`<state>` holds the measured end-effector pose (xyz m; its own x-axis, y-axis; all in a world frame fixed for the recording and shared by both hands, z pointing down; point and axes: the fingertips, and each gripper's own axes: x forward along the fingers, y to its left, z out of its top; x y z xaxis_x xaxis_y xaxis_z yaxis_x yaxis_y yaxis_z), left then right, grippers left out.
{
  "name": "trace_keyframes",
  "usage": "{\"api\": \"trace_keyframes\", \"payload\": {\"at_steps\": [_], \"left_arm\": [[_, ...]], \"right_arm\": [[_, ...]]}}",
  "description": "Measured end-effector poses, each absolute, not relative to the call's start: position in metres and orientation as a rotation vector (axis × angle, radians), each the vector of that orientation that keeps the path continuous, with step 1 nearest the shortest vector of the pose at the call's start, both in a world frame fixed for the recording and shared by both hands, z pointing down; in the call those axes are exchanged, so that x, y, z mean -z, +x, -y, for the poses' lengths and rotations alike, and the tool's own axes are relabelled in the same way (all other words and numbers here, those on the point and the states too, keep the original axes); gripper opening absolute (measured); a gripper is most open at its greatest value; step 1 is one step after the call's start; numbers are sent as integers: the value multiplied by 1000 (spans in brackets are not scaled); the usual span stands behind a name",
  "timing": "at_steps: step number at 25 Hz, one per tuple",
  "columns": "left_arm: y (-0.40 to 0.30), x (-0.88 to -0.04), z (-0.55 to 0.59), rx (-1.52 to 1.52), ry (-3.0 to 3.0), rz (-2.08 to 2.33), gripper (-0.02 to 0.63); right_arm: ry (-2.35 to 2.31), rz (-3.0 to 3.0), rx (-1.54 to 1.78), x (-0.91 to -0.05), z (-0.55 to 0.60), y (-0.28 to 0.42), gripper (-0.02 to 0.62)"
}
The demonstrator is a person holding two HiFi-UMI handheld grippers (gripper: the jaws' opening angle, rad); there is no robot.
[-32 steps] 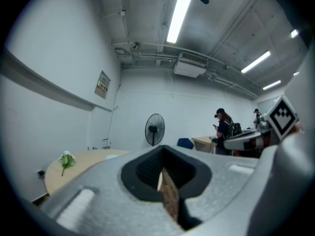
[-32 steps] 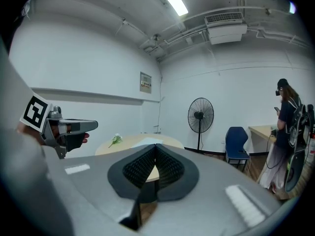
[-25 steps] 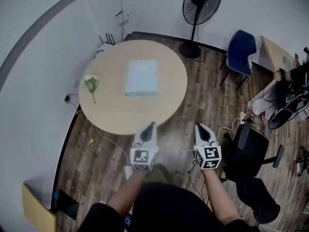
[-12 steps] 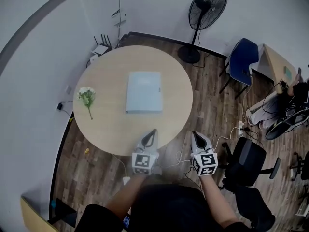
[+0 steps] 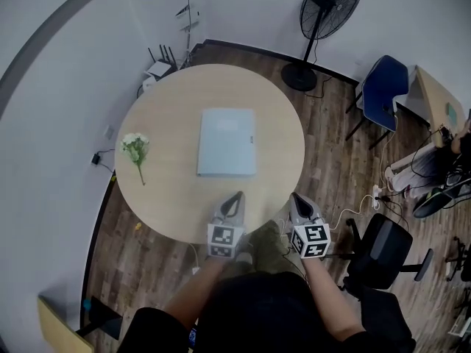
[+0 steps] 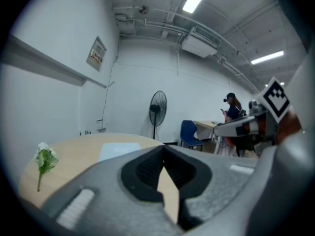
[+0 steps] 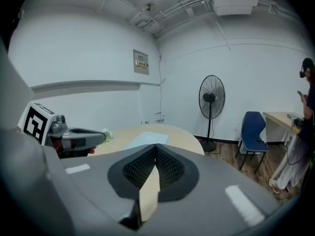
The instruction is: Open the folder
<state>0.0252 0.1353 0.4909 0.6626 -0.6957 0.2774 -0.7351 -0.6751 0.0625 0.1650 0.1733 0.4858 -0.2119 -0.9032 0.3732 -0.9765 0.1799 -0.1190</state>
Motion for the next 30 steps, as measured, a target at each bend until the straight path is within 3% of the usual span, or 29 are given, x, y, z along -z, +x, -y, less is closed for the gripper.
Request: {"api": "trace_keyframes", "payload": {"at_steps": [14,26,30], "left_arm": [[78,-573,-32,-558,2592,1179,3],[94,-650,-1,-781,2473,1079,5],[98,-669,3,-866,2469,1026,52]], "right_arm": [[1486,2303,-641,-584,-35,173,3],[1235,2261,-808,-669,11,141,4],[1148,2239,-874,-696,15,131,29]]}}
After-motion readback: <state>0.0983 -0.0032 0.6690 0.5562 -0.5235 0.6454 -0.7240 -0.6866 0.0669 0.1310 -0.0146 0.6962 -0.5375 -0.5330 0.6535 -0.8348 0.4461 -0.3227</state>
